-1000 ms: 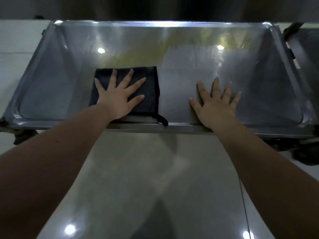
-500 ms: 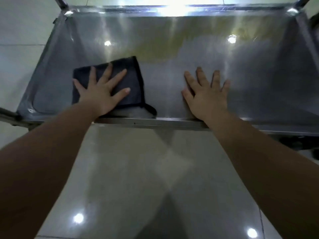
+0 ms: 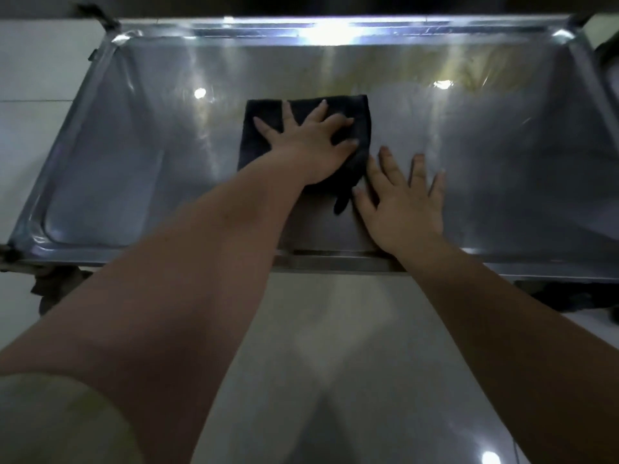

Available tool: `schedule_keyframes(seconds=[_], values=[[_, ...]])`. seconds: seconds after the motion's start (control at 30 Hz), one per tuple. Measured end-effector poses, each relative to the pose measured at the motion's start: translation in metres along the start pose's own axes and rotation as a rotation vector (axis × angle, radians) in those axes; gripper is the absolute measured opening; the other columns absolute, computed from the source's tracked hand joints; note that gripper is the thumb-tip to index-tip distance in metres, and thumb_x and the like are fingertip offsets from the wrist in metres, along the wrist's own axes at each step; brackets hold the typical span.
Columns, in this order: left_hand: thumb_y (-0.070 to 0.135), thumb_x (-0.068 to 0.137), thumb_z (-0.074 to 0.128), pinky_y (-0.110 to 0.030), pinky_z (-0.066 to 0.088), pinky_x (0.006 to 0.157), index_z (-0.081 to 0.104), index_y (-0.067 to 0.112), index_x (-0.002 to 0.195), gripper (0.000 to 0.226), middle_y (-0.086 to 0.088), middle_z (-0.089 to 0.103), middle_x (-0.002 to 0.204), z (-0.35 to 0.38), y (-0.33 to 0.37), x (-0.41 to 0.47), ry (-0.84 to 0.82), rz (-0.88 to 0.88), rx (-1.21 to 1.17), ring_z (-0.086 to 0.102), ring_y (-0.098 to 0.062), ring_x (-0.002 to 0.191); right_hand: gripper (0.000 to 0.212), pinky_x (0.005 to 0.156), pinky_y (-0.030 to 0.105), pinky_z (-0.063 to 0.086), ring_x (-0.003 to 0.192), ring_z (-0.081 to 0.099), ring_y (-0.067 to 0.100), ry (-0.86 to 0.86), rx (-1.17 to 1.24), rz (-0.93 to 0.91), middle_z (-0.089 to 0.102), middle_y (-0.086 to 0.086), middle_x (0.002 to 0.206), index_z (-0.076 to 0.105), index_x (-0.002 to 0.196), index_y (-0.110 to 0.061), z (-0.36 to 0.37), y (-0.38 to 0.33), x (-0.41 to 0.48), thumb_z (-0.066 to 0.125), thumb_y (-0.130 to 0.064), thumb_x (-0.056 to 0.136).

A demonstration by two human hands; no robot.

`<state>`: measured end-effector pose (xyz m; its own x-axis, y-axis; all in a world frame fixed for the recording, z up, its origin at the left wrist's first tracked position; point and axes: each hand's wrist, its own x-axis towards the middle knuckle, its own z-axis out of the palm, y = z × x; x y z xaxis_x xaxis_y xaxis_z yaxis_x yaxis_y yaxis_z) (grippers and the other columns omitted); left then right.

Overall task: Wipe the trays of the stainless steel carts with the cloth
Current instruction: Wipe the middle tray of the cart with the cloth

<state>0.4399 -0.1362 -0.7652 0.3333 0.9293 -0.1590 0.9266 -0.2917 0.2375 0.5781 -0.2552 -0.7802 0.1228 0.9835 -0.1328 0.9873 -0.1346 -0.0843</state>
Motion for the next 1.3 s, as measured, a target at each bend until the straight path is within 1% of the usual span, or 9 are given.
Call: schedule_keyframes(seconds=[0.07, 0.13, 0.27, 0.33, 0.6, 0.8, 0.97, 1.13, 1.3], values=[[0.073, 0.09, 0.017, -0.079, -0.017, 0.096, 0.03, 0.056, 0.137, 0.051, 0.008, 0.008, 0.164, 0.004, 0.013, 0.004, 0.017, -0.041, -0.014, -0.012, -0.048, 0.145, 0.054, 0.116, 0.062, 0.0, 0.147, 0.014, 0.031, 0.088, 0.183, 0.023, 0.025, -0.009, 0.159, 0.03, 0.15, -0.037, -0.01, 0.006, 0.007, 0.027, -0.053, 0.098], [0.075, 0.089, 0.009, -0.078, -0.018, 0.095, 0.009, 0.059, 0.145, 0.058, 0.007, -0.002, 0.165, 0.014, 0.013, -0.002, 0.063, -0.061, 0.104, -0.015, -0.047, 0.145, 0.046, 0.115, 0.062, 0.007, 0.141, 0.029, 0.026, 0.205, 0.265, 0.066, 0.043, -0.006, 0.149, 0.042, 0.144, -0.034, -0.019, 0.011, 0.019, 0.035, -0.044, 0.099], [0.083, 0.081, 0.002, -0.076, -0.022, 0.094, -0.001, 0.063, 0.144, 0.066, 0.006, -0.007, 0.165, 0.023, 0.007, -0.011, 0.118, -0.045, 0.126, -0.015, -0.045, 0.145, 0.055, 0.114, 0.066, -0.001, 0.149, 0.0, 0.034, 0.074, -0.001, 0.046, 0.009, -0.006, 0.164, 0.013, 0.155, -0.035, -0.009, 0.015, 0.027, 0.018, -0.048, 0.102], [0.086, 0.078, 0.002, -0.076, -0.022, 0.095, 0.0, 0.066, 0.142, 0.067, 0.009, -0.005, 0.164, 0.022, -0.001, -0.009, 0.128, -0.021, 0.143, -0.014, -0.043, 0.146, 0.058, 0.115, 0.064, -0.005, 0.149, -0.004, 0.034, 0.056, -0.006, 0.046, 0.003, -0.007, 0.164, 0.007, 0.155, -0.038, -0.002, 0.015, 0.026, 0.012, -0.053, 0.1], [0.087, 0.077, 0.009, -0.078, -0.012, 0.101, 0.003, 0.068, 0.14, 0.066, 0.016, -0.004, 0.163, -0.009, -0.093, -0.001, 0.077, -0.128, 0.173, -0.012, -0.038, 0.148, 0.062, 0.112, 0.065, -0.009, 0.149, -0.007, 0.037, 0.045, -0.011, 0.029, -0.001, -0.008, 0.164, 0.002, 0.153, -0.044, 0.002, 0.016, 0.028, 0.01, -0.063, 0.094], [0.084, 0.081, 0.01, -0.079, -0.014, 0.098, 0.002, 0.068, 0.14, 0.062, 0.014, -0.005, 0.164, 0.003, -0.029, 0.011, 0.08, -0.052, 0.169, -0.014, -0.044, 0.146, 0.065, 0.111, 0.067, -0.007, 0.148, -0.005, 0.04, 0.051, -0.077, 0.047, -0.003, -0.006, 0.164, -0.003, 0.152, -0.044, 0.005, 0.015, 0.03, 0.001, -0.064, 0.091], [0.08, 0.085, 0.011, -0.079, -0.015, 0.099, 0.004, 0.064, 0.144, 0.061, 0.01, -0.005, 0.164, 0.012, 0.015, 0.025, 0.09, 0.067, 0.169, -0.015, -0.045, 0.145, 0.074, 0.113, 0.063, -0.005, 0.149, -0.004, 0.036, 0.094, -0.038, 0.052, 0.001, -0.007, 0.164, 0.003, 0.156, -0.031, 0.005, 0.018, 0.029, 0.004, -0.065, 0.09], [0.084, 0.082, 0.014, -0.077, -0.014, 0.102, 0.008, 0.066, 0.143, 0.063, 0.013, 0.0, 0.164, 0.005, -0.017, 0.018, 0.113, 0.073, 0.142, -0.012, -0.039, 0.148, 0.07, 0.114, 0.062, -0.006, 0.149, -0.005, 0.033, 0.083, -0.016, 0.04, 0.001, -0.009, 0.164, 0.004, 0.155, -0.036, 0.003, 0.02, 0.029, 0.011, -0.065, 0.092], [0.087, 0.077, 0.013, -0.076, -0.012, 0.104, 0.007, 0.069, 0.14, 0.066, 0.017, 0.0, 0.163, -0.008, -0.081, 0.007, 0.104, -0.073, 0.135, -0.01, -0.037, 0.149, 0.071, 0.114, 0.062, -0.007, 0.149, -0.005, 0.035, 0.078, -0.024, 0.037, 0.0, -0.008, 0.164, 0.003, 0.155, -0.036, 0.004, 0.017, 0.03, 0.008, -0.065, 0.091]])
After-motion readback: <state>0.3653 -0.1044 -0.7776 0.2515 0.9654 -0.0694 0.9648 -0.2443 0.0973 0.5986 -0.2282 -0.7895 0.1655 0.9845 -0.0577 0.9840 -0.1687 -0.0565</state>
